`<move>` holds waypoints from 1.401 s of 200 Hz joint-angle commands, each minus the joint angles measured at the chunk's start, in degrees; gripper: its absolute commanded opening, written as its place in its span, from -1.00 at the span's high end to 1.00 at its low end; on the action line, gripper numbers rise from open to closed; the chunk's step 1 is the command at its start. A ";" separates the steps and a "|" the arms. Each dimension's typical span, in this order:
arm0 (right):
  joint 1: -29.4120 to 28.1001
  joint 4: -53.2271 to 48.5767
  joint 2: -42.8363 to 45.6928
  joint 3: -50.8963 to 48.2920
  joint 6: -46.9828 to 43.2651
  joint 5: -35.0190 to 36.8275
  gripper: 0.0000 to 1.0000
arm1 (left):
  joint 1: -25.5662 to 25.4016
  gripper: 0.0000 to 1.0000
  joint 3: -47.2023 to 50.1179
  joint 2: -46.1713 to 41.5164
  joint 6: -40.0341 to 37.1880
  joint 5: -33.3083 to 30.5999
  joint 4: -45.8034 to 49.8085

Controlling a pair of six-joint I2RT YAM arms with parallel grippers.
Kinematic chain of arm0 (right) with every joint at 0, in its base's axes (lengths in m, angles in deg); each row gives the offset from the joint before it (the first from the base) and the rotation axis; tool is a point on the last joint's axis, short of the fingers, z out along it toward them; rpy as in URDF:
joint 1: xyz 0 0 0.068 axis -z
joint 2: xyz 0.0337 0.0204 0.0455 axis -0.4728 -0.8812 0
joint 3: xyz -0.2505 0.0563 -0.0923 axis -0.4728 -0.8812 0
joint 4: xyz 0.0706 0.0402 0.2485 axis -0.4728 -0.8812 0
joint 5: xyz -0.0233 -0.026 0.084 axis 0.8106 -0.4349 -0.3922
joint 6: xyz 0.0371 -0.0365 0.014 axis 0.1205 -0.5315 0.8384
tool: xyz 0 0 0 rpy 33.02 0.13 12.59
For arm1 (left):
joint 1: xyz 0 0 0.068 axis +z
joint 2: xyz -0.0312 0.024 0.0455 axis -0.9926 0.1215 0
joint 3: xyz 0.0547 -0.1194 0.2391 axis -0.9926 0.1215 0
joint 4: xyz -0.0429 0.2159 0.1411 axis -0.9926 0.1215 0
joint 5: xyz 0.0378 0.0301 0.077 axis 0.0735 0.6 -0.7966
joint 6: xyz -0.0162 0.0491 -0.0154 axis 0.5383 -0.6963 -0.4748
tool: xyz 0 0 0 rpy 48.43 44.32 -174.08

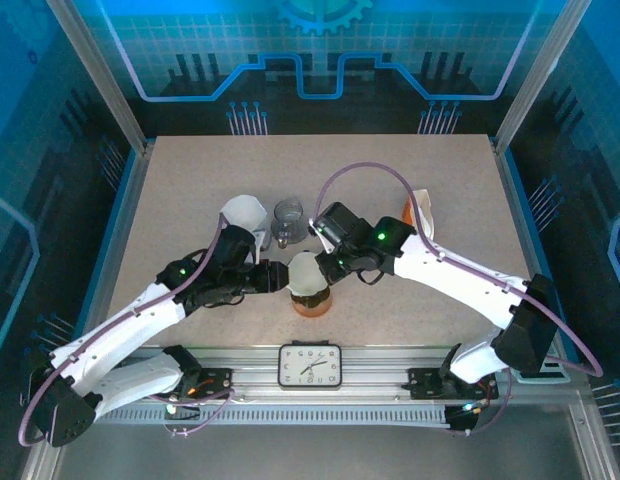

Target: Place the coffee filter in the dripper

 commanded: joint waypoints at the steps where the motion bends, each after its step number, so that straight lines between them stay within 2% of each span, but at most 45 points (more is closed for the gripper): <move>1: -0.77 -0.25 1.13 -0.25 0.29 1.97 0.61 | 0.50 0.25 0.68 -0.10 0.74 1.73 -0.59; 23: -0.83 -0.44 2.01 1.26 0.18 3.53 -0.10 | 0.50 0.25 0.82 -0.13 0.78 1.70 -0.66; 31: -0.86 -0.21 2.11 1.67 0.14 3.46 -0.22 | 0.51 0.25 0.84 -0.10 0.79 1.68 -0.70; 43: -0.64 0.17 1.14 2.31 -0.09 2.18 -0.30 | 0.52 0.25 0.90 -0.13 0.83 1.63 -0.74; 83: -0.53 0.11 -5.74 4.65 -0.41 -1.89 -0.34 | 0.52 0.25 0.77 -0.21 0.69 1.60 -0.66; 126: -0.70 0.89 -8.27 2.99 -0.58 -3.78 -0.33 | 0.57 0.25 0.62 0.05 0.38 1.73 -0.48; 280: -1.03 3.14 -13.71 -1.02 -0.29 -2.34 -0.29 | 0.59 0.24 0.79 -0.15 1.38 2.32 -1.25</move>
